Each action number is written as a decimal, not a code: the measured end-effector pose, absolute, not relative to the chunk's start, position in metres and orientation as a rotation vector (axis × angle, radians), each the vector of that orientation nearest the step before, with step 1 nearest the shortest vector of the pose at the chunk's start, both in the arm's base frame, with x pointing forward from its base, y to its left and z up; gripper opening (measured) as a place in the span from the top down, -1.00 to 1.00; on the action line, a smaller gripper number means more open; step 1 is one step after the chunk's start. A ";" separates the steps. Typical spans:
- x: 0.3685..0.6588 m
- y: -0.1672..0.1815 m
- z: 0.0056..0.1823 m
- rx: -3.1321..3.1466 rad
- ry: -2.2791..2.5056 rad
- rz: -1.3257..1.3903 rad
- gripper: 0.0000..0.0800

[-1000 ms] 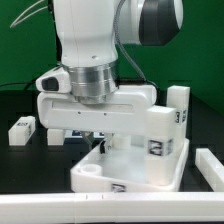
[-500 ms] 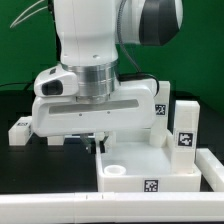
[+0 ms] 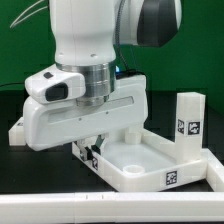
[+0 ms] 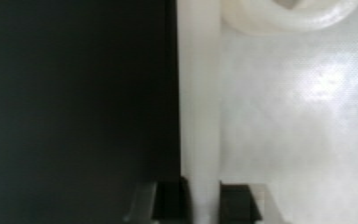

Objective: Assemble desk

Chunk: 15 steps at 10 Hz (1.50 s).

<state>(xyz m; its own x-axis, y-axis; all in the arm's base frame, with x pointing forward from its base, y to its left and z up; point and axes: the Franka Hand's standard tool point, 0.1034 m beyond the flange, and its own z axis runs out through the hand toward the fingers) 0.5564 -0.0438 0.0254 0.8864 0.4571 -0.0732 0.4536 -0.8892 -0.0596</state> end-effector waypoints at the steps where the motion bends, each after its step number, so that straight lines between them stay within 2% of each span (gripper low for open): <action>1: 0.567 -0.044 0.030 -2.997 -0.894 0.137 0.84; 2: 0.575 -0.045 0.033 -2.969 -1.045 0.131 0.84; 6: 0.574 -0.051 0.033 -2.851 -1.377 0.163 0.84; 9: 0.608 -0.038 0.044 -2.588 -1.884 0.072 0.84; 10: 0.621 -0.022 0.048 -2.520 -2.004 0.059 0.84; 15: 0.620 -0.030 0.045 -2.349 -2.211 0.097 0.84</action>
Offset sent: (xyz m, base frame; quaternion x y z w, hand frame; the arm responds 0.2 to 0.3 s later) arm 0.0000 0.0000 0.0000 0.0000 0.0000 -0.1938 0.9810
